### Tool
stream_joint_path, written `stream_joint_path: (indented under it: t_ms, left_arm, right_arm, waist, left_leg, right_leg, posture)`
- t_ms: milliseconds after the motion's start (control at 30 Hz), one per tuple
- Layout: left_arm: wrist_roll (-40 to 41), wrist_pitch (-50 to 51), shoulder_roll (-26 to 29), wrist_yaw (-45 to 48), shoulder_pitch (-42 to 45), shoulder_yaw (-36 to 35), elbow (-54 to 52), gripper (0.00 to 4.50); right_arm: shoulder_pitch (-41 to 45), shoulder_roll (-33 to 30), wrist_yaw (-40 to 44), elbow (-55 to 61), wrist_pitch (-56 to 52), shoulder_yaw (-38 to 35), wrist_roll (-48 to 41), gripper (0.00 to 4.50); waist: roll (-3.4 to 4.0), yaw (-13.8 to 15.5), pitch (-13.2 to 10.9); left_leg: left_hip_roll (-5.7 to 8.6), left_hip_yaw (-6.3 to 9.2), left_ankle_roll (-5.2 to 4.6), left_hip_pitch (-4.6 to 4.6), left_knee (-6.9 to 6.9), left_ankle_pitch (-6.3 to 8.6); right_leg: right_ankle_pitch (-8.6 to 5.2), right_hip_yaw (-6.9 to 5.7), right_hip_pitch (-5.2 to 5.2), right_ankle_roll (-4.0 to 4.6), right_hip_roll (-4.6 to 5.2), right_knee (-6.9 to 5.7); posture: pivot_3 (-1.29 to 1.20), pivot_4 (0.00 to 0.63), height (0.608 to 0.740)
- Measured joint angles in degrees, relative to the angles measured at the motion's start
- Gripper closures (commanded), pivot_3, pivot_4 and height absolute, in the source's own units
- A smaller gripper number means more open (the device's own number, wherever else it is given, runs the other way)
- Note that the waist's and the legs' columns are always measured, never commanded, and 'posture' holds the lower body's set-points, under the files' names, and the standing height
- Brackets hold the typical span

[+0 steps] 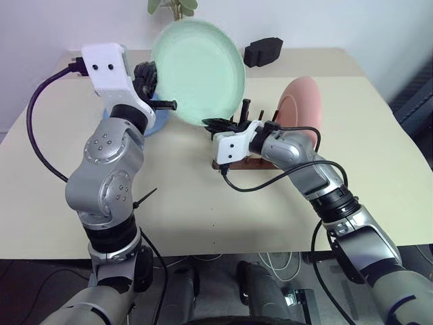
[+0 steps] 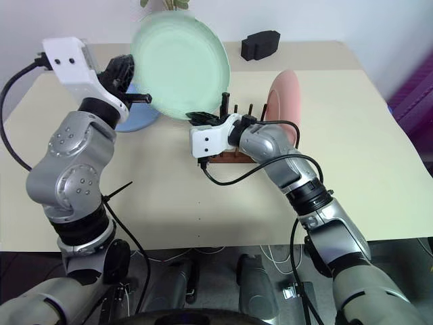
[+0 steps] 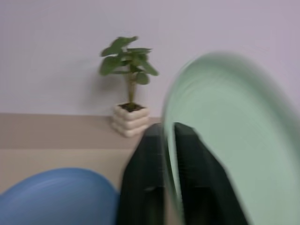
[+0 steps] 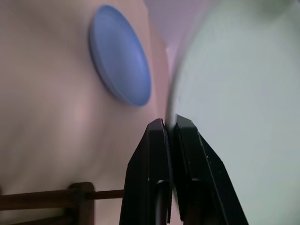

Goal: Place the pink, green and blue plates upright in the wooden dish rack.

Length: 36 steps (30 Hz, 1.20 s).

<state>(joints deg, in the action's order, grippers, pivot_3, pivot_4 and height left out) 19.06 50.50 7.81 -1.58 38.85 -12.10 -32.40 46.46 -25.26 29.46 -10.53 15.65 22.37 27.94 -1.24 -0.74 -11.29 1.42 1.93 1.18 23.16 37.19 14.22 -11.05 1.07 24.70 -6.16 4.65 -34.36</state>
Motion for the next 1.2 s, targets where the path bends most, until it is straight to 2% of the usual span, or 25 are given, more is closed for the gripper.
stream_joint_path:
  t_ms: [133,167,333,467,633,733,833,933,1100,1200]
  left_arm:
    - [0.5,-3.7,0.4,0.9,-0.6,-0.6,-0.3,0.37]
    - [1.0,-4.7,0.5,1.3,-0.7,-1.1,-0.3,0.02]
    - [3.1,-7.8,3.6,4.9,-2.5,-2.4,-0.5,0.02]
    - [3.6,-10.5,10.9,11.0,-9.7,-2.8,-1.2,0.02]
    - [2.9,-16.2,15.6,16.4,-17.2,-4.4,1.0,0.02]
    - [2.3,-20.1,17.5,19.6,-22.2,-4.3,2.3,0.02]
    - [2.4,-22.4,18.3,23.6,-27.6,-3.3,3.8,0.02]
    - [2.9,-23.8,18.0,25.9,-30.0,-1.9,4.2,0.02]
    - [4.1,-25.1,17.1,27.9,-30.6,0.3,4.1,0.02]
    - [4.2,-25.0,16.8,28.6,-30.7,1.9,4.1,0.02]
  right_arm:
    - [0.8,-0.9,-1.8,-0.3,1.3,-0.7,0.9,4.50]
    - [1.0,-1.0,-2.2,-0.5,1.7,-0.8,1.1,4.50]
    - [1.5,-1.2,-3.5,-1.4,2.6,-0.8,2.2,4.50]
    - [3.8,-2.8,-4.4,-2.3,3.2,-2.2,2.1,4.50]
    - [7.3,-2.4,-4.0,-2.2,3.5,-8.1,-5.4,4.50]
    - [7.8,-1.2,1.0,-0.2,-0.5,-11.8,-16.4,4.50]
    - [6.5,-0.2,8.2,7.6,-13.2,-17.6,-34.0,4.50]
    - [3.0,-0.2,11.5,16.8,-27.3,-22.0,-49.6,4.50]
    - [-2.4,-0.4,8.4,26.8,-46.9,-29.2,-71.3,4.50]
    - [-6.4,-0.8,5.4,30.3,-54.0,-32.3,-79.9,4.50]
  waist:
    - [0.00,-0.2,0.0]
    - [0.00,-0.3,0.0]
    - [0.00,-0.2,0.0]
    - [0.02,-0.3,0.0]
    - [0.02,-0.2,0.0]
    - [0.02,-0.1,0.0]
    - [0.03,0.0,0.0]
    - [0.03,0.1,0.0]
    - [0.07,0.1,0.0]
    - [0.07,0.1,0.0]
  left_leg:
    - [-0.01,0.00,0.00,-0.03,-0.03,0.00]
    - [-0.02,0.00,0.01,-0.03,-0.03,0.00]
    - [-0.01,-0.01,0.00,-0.03,-0.03,-0.01]
    - [-0.02,-0.02,0.01,-0.04,-0.04,-0.01]
    - [-0.03,-0.02,0.00,-0.03,-0.04,-0.01]
    - [-0.05,-0.02,-0.01,-0.04,-0.04,0.00]
    - [-0.19,0.03,-0.03,-0.03,-0.04,0.01]
    - [-0.24,0.06,-0.04,-0.03,0.00,0.02]
    - [-0.26,0.02,-0.05,-0.06,0.00,0.02]
    - [-0.25,-0.02,-0.06,-0.06,0.00,0.02]
  right_leg:
    - [0.00,0.00,0.00,0.01,-0.02,-0.02]
    - [0.00,0.00,0.00,0.01,-0.03,-0.02]
    - [0.00,0.02,0.00,0.01,-0.02,-0.01]
    - [0.00,0.04,0.05,0.02,-0.03,-0.08]
    - [0.00,0.04,0.03,0.03,-0.02,-0.06]
    - [0.01,0.04,0.00,0.03,0.00,-0.04]
    - [0.01,0.00,-0.01,0.04,-0.01,-0.05]
    - [0.01,0.00,-0.05,0.08,0.03,-0.04]
    - [-0.07,0.02,-0.06,0.28,0.03,-0.06]
    - [-0.07,0.03,-0.05,0.28,0.02,-0.06]
  posture:
    - [0.00,0.150,0.735]
    - [0.00,0.150,0.735]
    - [0.00,0.150,0.735]
    - [0.00,0.150,0.735]
    - [0.00,0.150,0.735]
    - [0.00,0.150,0.735]
    - [0.00,0.150,0.735]
    - [0.00,0.150,0.735]
    - [0.00,0.150,0.735]
    - [0.00,0.150,0.735]
